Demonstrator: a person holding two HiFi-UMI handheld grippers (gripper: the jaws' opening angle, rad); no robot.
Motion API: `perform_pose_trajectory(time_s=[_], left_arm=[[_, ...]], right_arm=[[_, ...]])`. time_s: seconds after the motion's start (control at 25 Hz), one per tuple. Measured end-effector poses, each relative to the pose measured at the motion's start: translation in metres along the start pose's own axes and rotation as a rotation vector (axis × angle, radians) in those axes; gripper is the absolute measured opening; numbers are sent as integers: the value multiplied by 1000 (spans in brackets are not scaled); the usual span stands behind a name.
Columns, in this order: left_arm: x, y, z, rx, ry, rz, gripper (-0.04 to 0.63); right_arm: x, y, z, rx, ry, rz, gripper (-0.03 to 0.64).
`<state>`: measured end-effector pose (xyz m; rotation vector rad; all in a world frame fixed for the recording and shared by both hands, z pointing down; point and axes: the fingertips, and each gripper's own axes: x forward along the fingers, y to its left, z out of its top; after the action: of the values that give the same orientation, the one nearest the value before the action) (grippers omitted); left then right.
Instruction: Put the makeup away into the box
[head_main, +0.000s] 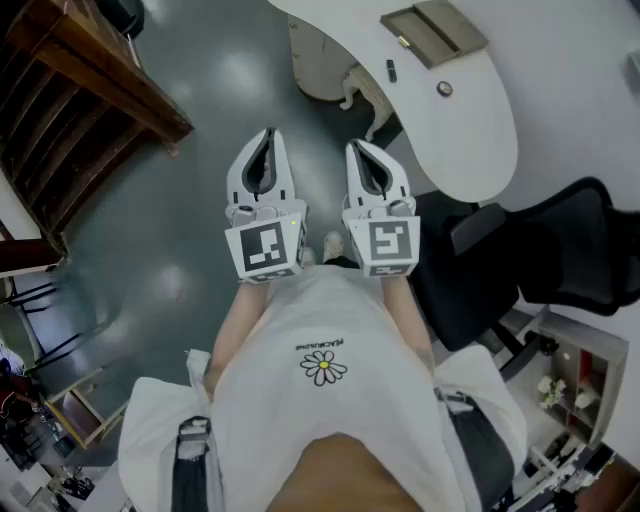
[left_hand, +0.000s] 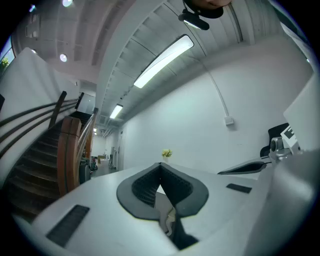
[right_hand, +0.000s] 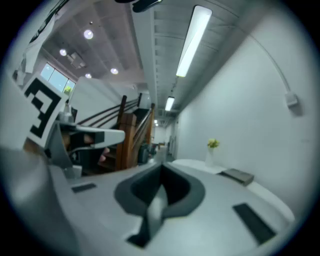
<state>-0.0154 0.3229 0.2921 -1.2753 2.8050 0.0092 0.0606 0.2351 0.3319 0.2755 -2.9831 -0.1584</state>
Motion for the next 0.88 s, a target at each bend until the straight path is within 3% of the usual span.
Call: perform_pose_trajectory(time_s=[0.68,0.88], left_arm=[[25,-26,-12,20,32,-1,20],[38,-33,-16,15,23,8,18]], right_arm=[[6,-34,-15,91,-27,27,29],[8,-46,-21,39,-30,41,29]])
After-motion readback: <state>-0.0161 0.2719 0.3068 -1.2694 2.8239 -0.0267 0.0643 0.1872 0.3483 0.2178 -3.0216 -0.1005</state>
